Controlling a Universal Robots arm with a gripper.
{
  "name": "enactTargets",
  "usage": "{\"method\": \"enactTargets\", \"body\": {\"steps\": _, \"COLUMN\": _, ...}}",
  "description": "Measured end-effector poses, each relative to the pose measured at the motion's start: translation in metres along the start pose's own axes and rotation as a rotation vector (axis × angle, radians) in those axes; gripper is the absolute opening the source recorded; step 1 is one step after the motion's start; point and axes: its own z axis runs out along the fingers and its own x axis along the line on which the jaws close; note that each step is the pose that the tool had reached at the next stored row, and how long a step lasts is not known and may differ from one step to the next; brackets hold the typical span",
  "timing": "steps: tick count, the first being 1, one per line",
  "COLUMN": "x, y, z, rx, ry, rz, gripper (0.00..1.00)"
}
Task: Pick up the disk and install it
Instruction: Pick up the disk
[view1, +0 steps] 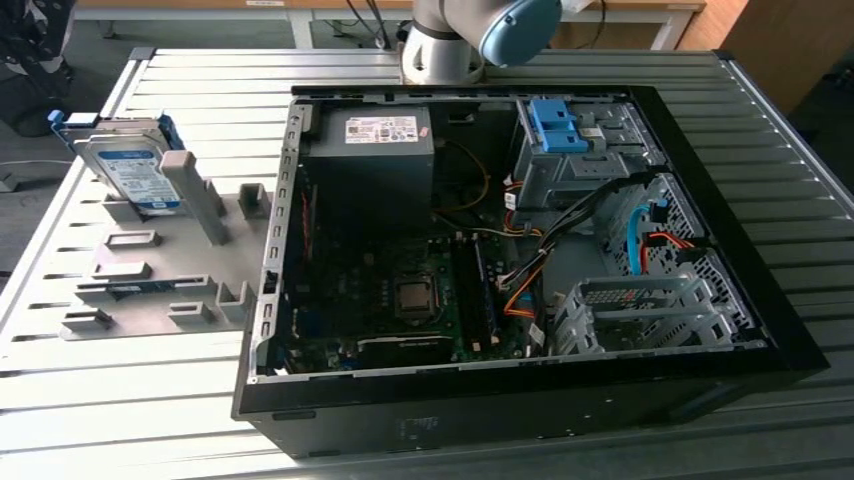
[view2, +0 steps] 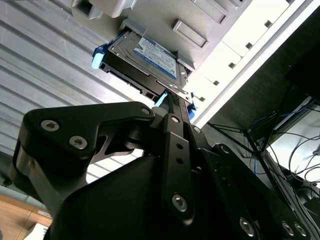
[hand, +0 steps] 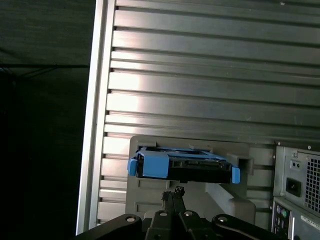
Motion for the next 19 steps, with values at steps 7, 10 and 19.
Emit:
{"method": "enactTargets", "body": {"steps": 7, "x": 0.0000, "y": 0.0000, "z": 0.0000, "rx": -0.0002, "ry": 0.0002, "rz": -0.006, "gripper": 0.11}}
{"method": "enactTargets", "body": {"steps": 10, "x": 0.0000, "y": 0.0000, "z": 0.0000, "rx": -0.0002, "ry": 0.0003, "rz": -0.009, "gripper": 0.11}}
{"method": "enactTargets", "body": {"steps": 19, "x": 0.0000, "y": 0.0000, "z": 0.0000, "rx": -0.0009, "ry": 0.0015, "rz": -0.035, "gripper": 0.11}}
